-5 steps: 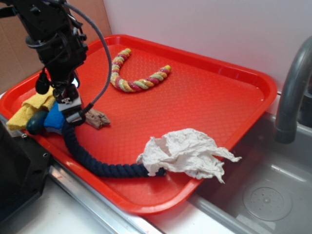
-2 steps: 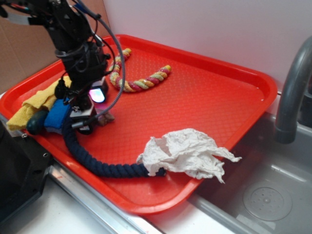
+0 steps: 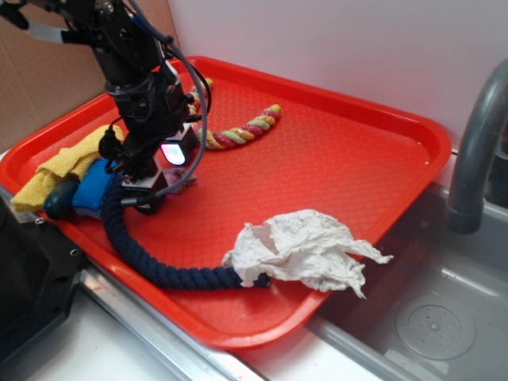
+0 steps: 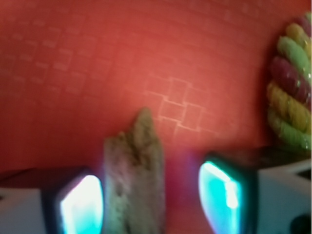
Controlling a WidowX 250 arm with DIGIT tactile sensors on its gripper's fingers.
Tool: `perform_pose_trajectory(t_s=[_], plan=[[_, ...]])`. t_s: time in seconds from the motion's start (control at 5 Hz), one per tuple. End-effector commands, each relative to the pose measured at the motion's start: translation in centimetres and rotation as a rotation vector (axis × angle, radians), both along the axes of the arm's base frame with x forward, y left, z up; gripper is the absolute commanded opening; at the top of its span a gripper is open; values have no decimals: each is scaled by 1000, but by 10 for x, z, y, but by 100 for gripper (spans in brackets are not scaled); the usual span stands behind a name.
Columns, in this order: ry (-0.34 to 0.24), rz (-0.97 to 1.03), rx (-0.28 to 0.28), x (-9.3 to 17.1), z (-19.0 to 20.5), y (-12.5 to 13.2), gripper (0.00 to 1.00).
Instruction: Grab the wood chip.
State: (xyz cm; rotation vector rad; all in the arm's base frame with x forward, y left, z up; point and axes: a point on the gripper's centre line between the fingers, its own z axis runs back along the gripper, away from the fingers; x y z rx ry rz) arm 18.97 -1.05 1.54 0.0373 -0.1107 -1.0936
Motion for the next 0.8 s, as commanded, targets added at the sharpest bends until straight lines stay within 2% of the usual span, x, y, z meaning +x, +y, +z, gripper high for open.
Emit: perform_pose_trajectory(t_s=[0.0, 0.2, 0.4, 0.6], plan=[[9, 100, -46, -16, -4, -10, 0], [36, 174, -30, -16, -2, -7, 0], [-38, 426, 42, 4, 47, 2, 0], [-69, 677, 14, 44, 97, -3, 0]])
